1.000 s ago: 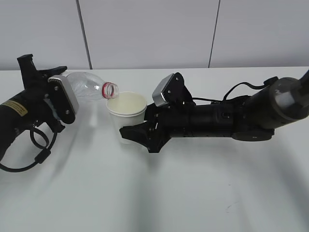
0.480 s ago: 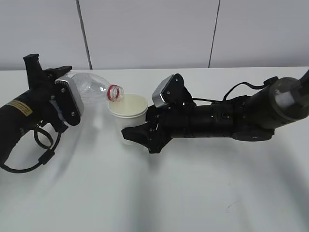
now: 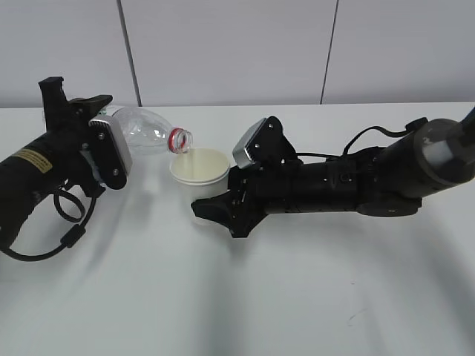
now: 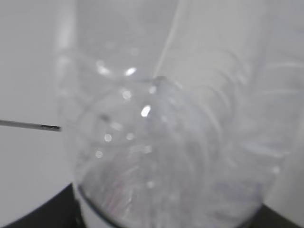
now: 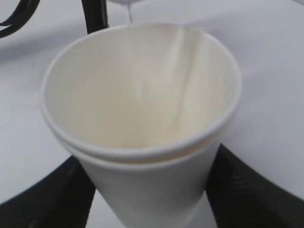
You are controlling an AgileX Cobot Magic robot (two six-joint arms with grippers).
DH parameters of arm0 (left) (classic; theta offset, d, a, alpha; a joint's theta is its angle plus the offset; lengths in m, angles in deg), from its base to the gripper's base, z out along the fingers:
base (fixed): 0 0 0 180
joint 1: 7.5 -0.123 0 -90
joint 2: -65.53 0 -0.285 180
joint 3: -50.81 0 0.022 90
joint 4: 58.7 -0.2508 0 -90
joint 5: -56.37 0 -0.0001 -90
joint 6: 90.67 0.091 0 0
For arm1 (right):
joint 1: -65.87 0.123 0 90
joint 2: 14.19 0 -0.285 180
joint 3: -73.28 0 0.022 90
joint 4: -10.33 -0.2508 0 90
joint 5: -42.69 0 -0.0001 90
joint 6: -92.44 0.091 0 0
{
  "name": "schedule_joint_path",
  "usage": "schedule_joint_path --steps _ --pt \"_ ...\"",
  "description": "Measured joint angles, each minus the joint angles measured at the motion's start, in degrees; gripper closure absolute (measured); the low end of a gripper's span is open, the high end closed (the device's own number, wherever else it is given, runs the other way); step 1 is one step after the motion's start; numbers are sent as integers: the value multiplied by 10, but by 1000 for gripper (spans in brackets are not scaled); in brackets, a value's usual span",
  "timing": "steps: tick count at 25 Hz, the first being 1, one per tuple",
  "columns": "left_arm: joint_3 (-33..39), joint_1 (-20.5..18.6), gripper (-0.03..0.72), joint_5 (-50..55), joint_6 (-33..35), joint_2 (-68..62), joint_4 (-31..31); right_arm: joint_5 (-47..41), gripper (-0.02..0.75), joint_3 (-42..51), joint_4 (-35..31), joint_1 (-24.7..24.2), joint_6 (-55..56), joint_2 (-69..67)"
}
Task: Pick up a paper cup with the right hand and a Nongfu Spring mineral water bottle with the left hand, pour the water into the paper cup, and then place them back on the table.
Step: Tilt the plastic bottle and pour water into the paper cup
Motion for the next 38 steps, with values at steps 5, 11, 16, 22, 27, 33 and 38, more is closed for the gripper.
schedule_joint_path --steps 5,11,16,22,27,33,38 --pt "0 0 321 0 5 1 1 -5 230 0 0 0 0 0" --pt "0 0 321 0 20 1 2 -5 230 0 1 0 0 0" --pt "0 0 321 0 31 1 3 -6 230 0 1 0 0 0" --pt "0 0 322 0 35 1 5 -6 230 0 1 0 0 0" --pt "0 0 322 0 44 1 7 -6 230 0 3 0 0 0" --pt "0 0 322 0 48 1 7 -7 230 0 3 0 0 0" --pt "0 0 322 0 54 1 7 -7 230 0 4 0 0 0"
